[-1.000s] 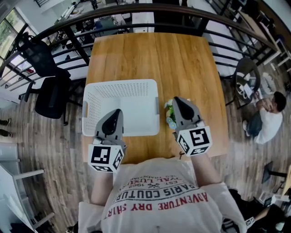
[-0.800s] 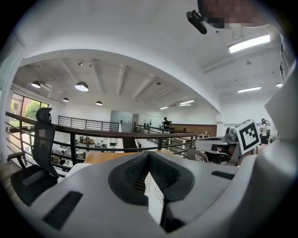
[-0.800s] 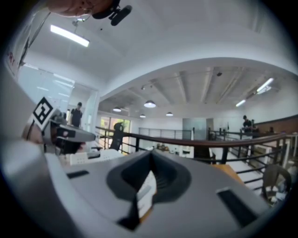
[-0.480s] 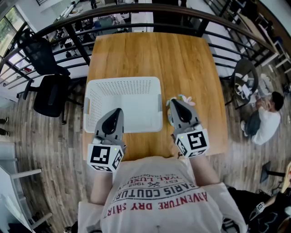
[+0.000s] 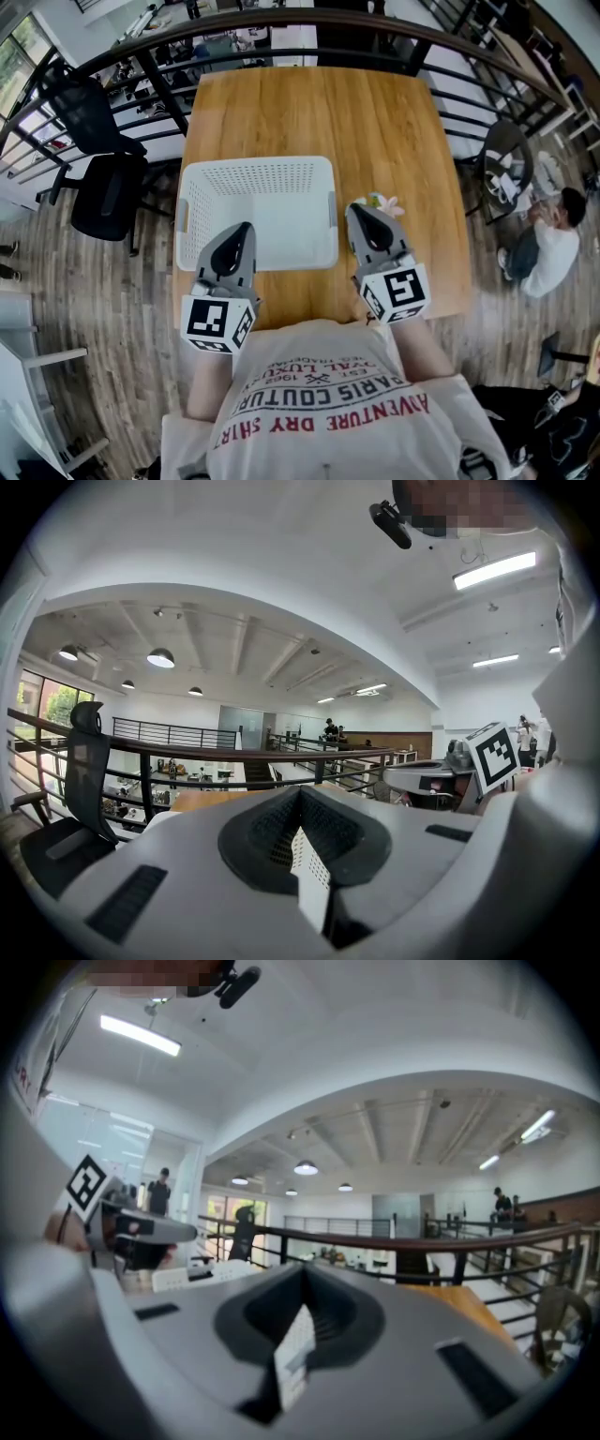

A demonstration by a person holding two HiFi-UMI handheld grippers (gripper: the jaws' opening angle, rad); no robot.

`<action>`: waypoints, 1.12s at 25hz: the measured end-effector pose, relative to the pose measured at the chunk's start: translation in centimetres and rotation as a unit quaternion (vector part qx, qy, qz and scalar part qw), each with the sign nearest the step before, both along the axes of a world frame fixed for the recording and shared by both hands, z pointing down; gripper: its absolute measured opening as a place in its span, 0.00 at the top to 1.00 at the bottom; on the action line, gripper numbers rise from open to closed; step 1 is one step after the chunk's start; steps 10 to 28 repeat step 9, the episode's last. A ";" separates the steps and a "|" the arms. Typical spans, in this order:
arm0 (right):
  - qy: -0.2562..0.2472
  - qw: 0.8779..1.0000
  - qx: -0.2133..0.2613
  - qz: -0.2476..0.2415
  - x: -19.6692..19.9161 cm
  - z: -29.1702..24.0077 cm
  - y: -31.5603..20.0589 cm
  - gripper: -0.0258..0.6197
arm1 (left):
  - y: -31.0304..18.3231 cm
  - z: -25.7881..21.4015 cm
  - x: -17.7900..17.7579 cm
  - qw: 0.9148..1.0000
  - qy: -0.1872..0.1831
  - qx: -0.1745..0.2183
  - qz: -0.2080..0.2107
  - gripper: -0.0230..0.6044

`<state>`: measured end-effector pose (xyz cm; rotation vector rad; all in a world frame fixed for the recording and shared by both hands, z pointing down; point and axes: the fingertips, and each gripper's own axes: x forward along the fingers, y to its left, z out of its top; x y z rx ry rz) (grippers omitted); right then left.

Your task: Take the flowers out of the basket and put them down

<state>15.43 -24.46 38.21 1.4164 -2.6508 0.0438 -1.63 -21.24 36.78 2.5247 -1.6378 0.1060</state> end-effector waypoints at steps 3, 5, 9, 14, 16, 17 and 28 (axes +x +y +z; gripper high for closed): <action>0.011 1.000 0.000 0.006 0.0 0.5 0.0 0.92 | 0.2 0.0 0.0 1.000 -0.002 0.001 0.001 0.92; 0.014 1.000 -0.002 0.006 -0.2 0.6 0.0 0.92 | 0.2 0.1 -0.1 1.000 -0.004 0.001 0.000 0.92; 0.011 1.000 -0.010 0.004 -0.3 0.9 0.0 0.92 | 0.2 0.1 -0.4 1.000 -0.004 0.002 -0.002 0.92; 0.011 1.000 -0.010 0.004 -0.3 0.9 0.0 0.92 | 0.2 0.1 -0.4 1.000 -0.004 0.002 -0.002 0.92; 0.011 1.000 -0.010 0.004 -0.3 0.9 0.0 0.92 | 0.2 0.1 -0.4 1.000 -0.004 0.002 -0.002 0.92; 0.011 1.000 -0.010 0.004 -0.3 0.9 0.0 0.92 | 0.2 0.1 -0.4 1.000 -0.004 0.002 -0.002 0.92; 0.011 1.000 -0.010 0.004 -0.3 0.9 0.0 0.92 | 0.2 0.1 -0.4 1.000 -0.004 0.002 -0.002 0.92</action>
